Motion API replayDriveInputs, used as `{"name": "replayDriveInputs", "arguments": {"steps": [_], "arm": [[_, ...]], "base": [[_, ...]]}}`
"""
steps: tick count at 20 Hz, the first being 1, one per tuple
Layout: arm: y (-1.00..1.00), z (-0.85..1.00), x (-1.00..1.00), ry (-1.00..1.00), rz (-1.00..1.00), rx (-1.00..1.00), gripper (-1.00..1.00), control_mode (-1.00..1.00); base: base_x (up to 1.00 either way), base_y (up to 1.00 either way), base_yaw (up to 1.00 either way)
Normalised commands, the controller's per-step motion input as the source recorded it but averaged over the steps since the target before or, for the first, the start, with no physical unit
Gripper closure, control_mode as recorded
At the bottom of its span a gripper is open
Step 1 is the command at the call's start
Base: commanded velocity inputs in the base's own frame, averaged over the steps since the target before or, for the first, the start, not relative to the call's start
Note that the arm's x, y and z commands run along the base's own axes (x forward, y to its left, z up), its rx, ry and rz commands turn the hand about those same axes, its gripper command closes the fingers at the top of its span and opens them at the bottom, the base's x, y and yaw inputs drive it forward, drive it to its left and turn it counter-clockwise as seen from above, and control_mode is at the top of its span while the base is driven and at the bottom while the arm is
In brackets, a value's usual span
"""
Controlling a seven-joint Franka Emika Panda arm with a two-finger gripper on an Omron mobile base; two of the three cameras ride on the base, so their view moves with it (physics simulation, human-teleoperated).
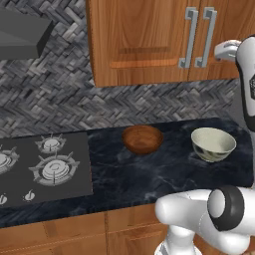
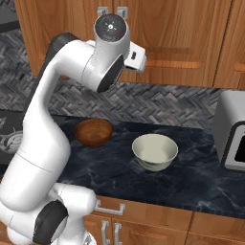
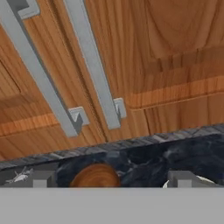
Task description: Open the cabinet. Pick the bowls from the counter and place them in the cabinet. Then close the cabinet.
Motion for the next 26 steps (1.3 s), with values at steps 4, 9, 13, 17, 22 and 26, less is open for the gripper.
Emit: {"name": "replayDriveInputs", "arguments": {"steps": [4, 9, 13, 17, 22, 26], "arm": [[-0.06, 0.23, 0.32, -0.11, 0.0, 0.0, -1.0, -1.0], [0.0, 0.13, 0.29, -0.08, 0.0, 0.0, -1.0, -1.0], [0.02, 0.0, 0.19, -0.15, 0.0, 0.0, -1.0, -1.0], [0.05, 0.0, 0.13, -0.21, 0.0, 0.0, -1.0, -1.0], [0.23, 0.0, 0.11, -0.23, 0.0, 0.0, -1.0, -1.0], [0.29, 0.0, 0.18, -0.06, 0.0, 0.0, -1.0, -1.0]], "base": [[0.0, 0.0, 0.0], [0.0, 0.0, 0.0], [0.0, 0.0, 0.0], [0.0, 0.0, 0.0], [0.0, 0.0, 0.0], [0.0, 0.0, 0.0]]}}
